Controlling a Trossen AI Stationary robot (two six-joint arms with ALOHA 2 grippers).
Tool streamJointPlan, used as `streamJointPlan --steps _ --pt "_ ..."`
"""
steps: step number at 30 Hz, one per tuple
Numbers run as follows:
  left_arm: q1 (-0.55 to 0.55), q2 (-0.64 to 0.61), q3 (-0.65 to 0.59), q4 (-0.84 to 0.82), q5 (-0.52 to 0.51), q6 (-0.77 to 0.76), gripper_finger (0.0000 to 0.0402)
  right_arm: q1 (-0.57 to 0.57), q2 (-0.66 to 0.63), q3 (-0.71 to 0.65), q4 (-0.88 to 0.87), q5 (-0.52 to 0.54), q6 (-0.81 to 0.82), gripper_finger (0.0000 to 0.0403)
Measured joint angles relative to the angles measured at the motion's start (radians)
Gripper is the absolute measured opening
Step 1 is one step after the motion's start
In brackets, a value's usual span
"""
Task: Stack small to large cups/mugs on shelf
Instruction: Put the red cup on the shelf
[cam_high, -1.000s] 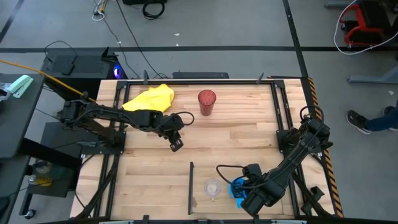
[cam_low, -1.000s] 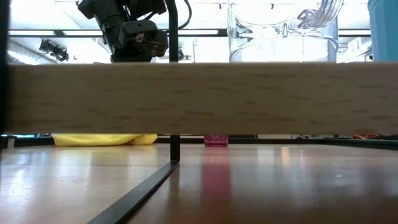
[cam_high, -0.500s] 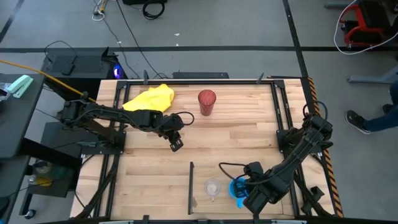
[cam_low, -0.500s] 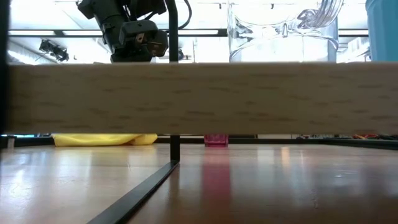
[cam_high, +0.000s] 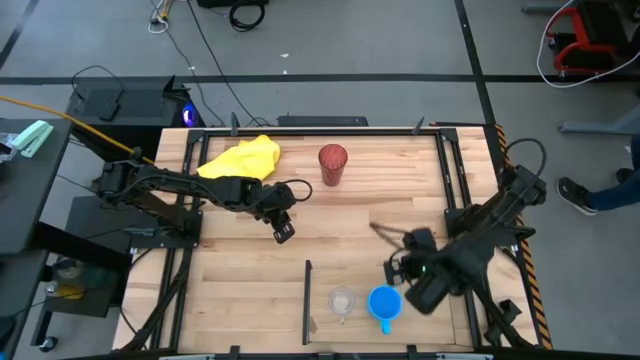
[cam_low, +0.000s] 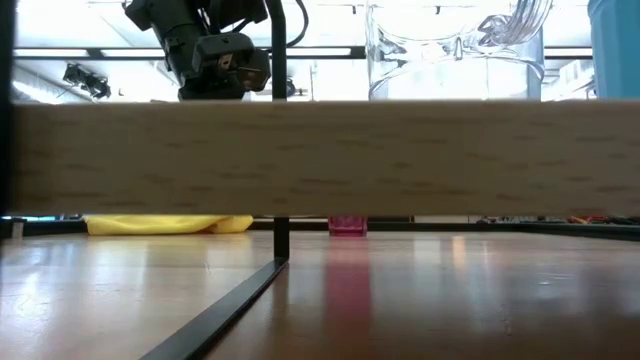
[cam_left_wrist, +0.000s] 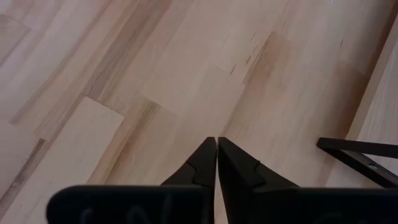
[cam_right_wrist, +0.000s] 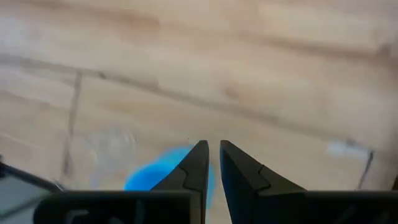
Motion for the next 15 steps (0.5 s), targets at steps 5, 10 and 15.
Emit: streamJointPlan --steps 5,10,15 --pt "0.000 0.000 0.000 0.001 -0.010 -0.001 0.0029 -0.101 -0.097 0.000 -0.016 0.117 -0.164 0.0048" --pt "0.021 0.000 0.000 0.022 -0.010 -0.028 0.0024 -0.255 -0.191 0.000 -0.014 0.191 -0.417 0.0048" --pt "0.057 0.000 0.000 0.026 -0.011 -0.052 0.0018 -0.441 -0.266 0.000 0.029 0.290 -0.644 0.0048"
